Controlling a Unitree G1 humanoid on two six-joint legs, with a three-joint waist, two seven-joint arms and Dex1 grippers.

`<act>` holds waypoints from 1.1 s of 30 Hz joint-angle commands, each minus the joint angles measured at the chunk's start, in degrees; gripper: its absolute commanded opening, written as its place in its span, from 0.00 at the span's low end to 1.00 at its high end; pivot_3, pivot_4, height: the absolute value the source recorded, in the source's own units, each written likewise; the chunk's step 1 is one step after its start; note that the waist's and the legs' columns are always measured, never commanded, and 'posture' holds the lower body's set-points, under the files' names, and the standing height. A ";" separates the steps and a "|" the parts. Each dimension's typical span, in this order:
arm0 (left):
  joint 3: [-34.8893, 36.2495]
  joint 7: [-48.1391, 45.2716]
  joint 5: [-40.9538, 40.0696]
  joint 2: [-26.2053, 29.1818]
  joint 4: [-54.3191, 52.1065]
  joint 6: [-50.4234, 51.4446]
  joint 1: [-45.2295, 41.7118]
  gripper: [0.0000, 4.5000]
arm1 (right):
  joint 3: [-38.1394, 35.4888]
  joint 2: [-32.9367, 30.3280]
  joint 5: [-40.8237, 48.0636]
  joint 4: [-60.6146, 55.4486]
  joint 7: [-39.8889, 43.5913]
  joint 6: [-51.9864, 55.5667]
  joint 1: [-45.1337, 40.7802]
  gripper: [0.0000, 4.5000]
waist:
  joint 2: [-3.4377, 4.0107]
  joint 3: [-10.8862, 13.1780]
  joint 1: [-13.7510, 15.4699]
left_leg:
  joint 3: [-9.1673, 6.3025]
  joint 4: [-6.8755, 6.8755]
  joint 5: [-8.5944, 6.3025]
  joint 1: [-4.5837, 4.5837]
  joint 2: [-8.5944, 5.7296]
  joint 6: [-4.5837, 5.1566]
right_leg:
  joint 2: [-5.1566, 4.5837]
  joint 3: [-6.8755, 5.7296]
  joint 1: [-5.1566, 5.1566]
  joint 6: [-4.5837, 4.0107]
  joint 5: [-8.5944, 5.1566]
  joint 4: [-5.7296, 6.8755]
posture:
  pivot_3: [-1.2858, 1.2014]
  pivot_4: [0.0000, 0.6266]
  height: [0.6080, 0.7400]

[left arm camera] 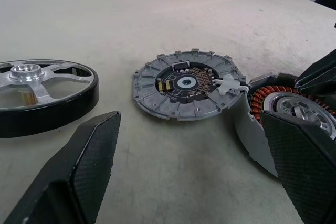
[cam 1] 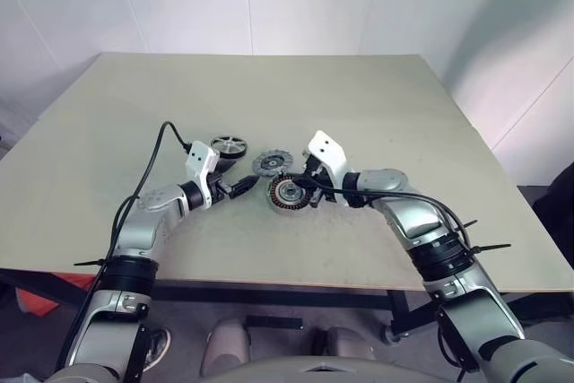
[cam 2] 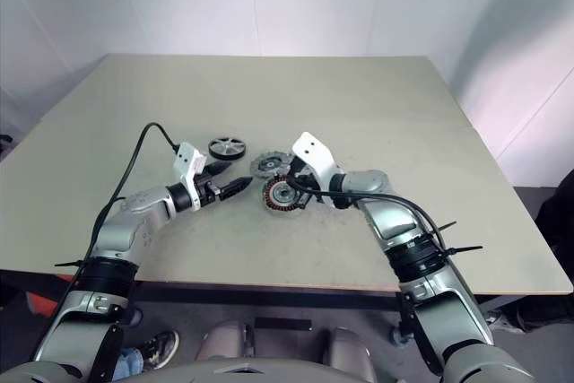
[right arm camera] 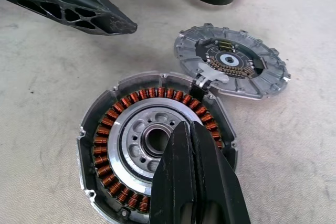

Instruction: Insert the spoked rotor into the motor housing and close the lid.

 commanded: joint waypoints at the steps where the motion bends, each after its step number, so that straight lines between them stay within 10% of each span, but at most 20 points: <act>1: 0.83 -0.16 0.04 0.43 -1.24 -1.18 -1.22 1.00 | 0.98 0.75 0.42 -2.52 0.28 0.29 0.54 0.00 | 0.00 0.00 0.01 | 0.00 0.00 0.00 0.00 0.00 0.00 | 0.00 0.00 0.00 0.00 0.00 0.00 | 0.52 0.00 1.00; 33: 14.54 13.87 -9.06 -7.34 9.57 10.68 -7.92 1.00 | -5.60 -0.43 3.27 -5.40 -1.52 2.95 -2.59 0.00 | -0.06 -0.01 0.15 | 0.00 -0.17 0.13 0.08 -0.03 -0.23 | 0.04 0.05 0.05 0.01 -0.01 -0.08 | 0.52 0.00 1.00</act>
